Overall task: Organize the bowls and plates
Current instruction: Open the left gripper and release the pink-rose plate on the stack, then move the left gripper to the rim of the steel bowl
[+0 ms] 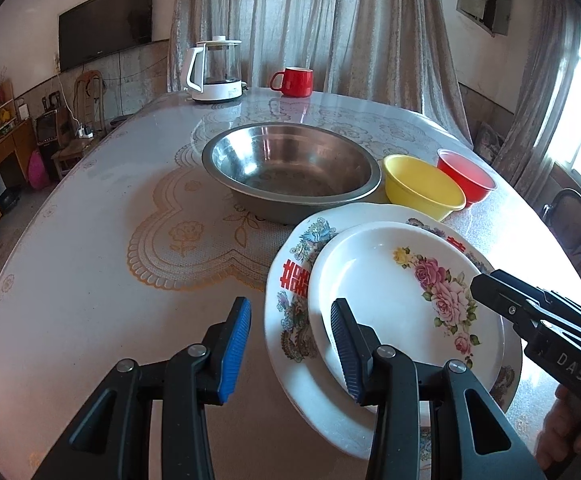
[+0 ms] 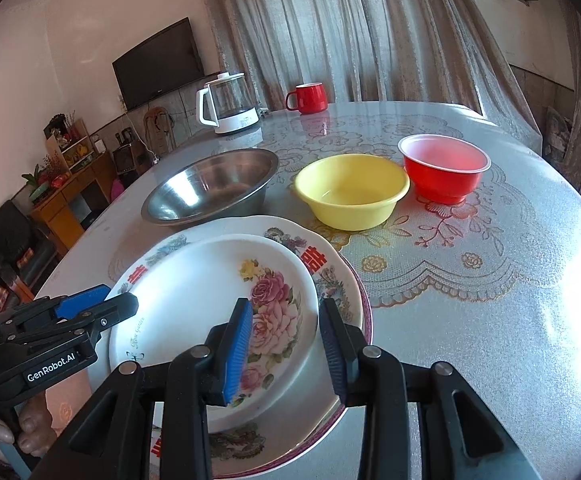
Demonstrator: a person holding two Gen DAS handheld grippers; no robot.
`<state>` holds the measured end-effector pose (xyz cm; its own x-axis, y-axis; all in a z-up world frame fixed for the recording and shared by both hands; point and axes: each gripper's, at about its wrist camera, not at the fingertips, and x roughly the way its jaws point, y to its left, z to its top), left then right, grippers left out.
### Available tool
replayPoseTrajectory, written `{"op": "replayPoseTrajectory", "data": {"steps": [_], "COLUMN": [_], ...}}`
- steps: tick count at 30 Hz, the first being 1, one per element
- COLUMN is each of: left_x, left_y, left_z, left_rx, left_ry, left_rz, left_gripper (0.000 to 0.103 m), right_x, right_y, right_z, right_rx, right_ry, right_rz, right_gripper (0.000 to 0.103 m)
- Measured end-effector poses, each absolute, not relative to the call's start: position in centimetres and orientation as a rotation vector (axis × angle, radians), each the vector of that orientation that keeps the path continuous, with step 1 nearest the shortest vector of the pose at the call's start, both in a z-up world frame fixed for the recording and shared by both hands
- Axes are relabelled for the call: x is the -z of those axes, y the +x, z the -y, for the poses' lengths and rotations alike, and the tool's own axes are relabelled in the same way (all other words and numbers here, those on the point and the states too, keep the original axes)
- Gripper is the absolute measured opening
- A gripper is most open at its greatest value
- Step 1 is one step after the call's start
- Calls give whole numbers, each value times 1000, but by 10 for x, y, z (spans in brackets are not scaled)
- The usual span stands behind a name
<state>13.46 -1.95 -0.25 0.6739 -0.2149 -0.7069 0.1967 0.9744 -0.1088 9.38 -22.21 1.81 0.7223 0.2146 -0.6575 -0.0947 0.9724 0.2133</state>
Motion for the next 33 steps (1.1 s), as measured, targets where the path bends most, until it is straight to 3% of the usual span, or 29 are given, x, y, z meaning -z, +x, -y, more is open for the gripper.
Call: {"op": "replayPoseTrajectory", "data": {"steps": [33], "left_x": [-2], "left_y": [171], "left_z": [-32], "left_rx": [136], "left_ry": [-165], "left_rz": [-835], "left_gripper": [44], "right_x": [-24], "right_y": [156], "right_z": [197], "right_rx": [-332], "right_ry": [304], "right_rz": [-846], "right_gripper": [35]}}
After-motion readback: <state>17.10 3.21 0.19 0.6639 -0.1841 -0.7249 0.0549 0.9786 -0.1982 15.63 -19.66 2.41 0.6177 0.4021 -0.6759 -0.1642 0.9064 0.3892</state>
